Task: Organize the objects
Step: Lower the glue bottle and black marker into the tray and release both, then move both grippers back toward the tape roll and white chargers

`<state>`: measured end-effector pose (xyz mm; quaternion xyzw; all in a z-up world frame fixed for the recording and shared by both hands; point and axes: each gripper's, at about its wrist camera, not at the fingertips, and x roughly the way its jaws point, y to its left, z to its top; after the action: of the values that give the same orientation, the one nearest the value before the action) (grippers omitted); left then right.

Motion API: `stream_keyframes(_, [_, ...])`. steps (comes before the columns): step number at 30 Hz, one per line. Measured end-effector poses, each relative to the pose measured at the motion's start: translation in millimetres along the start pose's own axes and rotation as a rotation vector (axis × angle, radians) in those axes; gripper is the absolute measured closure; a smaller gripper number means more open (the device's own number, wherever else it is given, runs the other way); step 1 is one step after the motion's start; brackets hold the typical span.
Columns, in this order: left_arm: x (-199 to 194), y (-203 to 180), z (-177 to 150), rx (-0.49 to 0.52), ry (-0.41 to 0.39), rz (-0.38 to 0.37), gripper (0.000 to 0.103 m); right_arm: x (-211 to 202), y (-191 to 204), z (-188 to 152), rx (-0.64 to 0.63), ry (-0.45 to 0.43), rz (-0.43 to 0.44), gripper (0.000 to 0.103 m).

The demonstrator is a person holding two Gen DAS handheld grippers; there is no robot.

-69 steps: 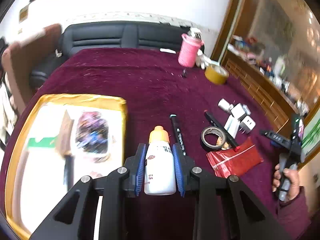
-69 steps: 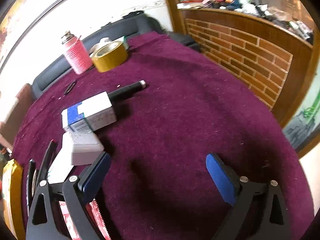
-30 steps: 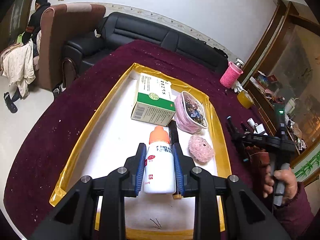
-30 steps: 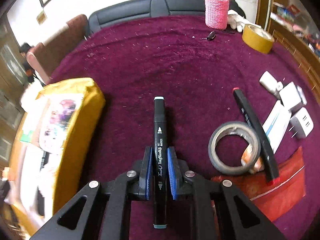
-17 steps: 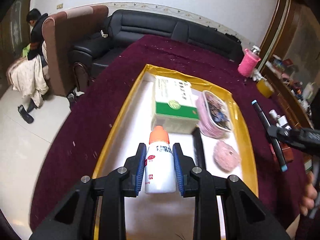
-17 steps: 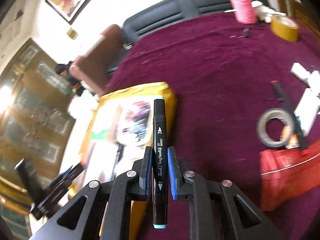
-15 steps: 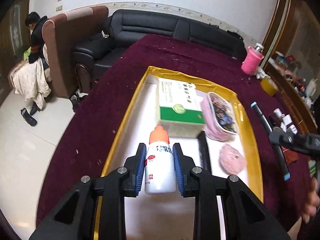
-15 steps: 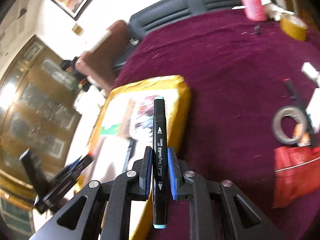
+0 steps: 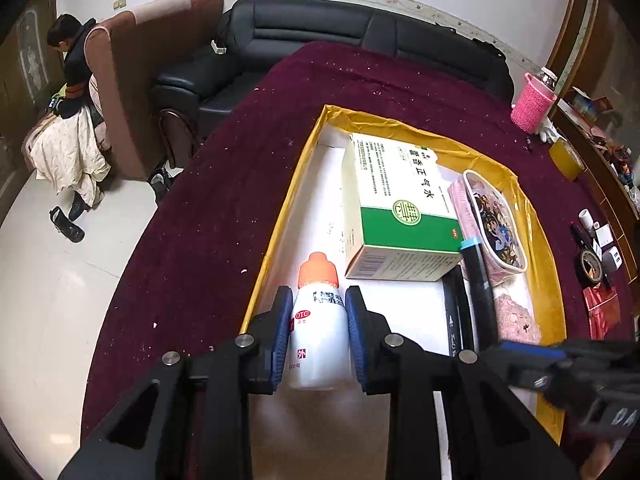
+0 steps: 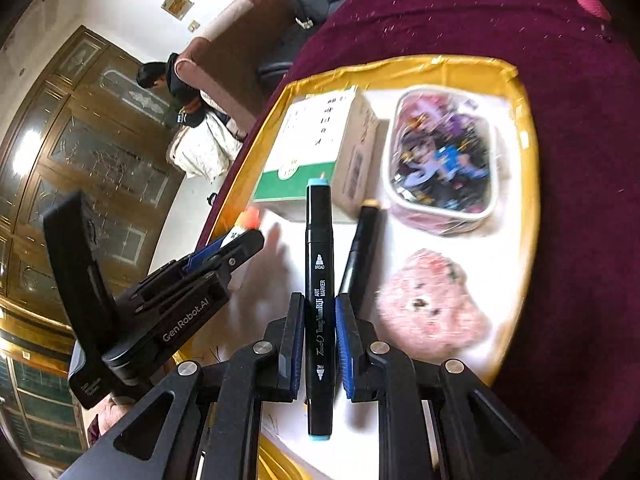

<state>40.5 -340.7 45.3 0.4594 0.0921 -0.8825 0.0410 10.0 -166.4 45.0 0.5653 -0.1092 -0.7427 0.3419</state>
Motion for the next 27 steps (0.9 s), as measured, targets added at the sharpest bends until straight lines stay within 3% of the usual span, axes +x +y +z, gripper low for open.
stream_keyframes(7, [-19, 6, -4, -0.042, -0.047, -0.046, 0.073, 23, 13, 2, -0.014, 0.032, -0.015, 0.086])
stream_keyframes(10, [-39, 11, -5, -0.066, -0.098, -0.063, 0.058, 33, 18, 3, -0.020, 0.055, -0.021, 0.086])
stream_keyframes(12, [-50, 16, -6, -0.089, -0.131, -0.059, 0.042, 41, 20, 3, -0.022, 0.075, -0.020, 0.086])
stream_keyframes(16, [-63, 22, -6, -0.118, -0.156, -0.075, 0.037, 47, 26, 3, -0.033, 0.086, -0.015, 0.084])
stream_keyframes(20, [-72, 22, -7, -0.138, -0.170, -0.085, 0.025, 50, 30, 1, -0.039, 0.093, -0.011, 0.083])
stream_keyframes(27, [-80, 16, -11, -0.169, -0.168, -0.117, 0.020, 12, 30, -8, -0.120, 0.000, -0.035, 0.039])
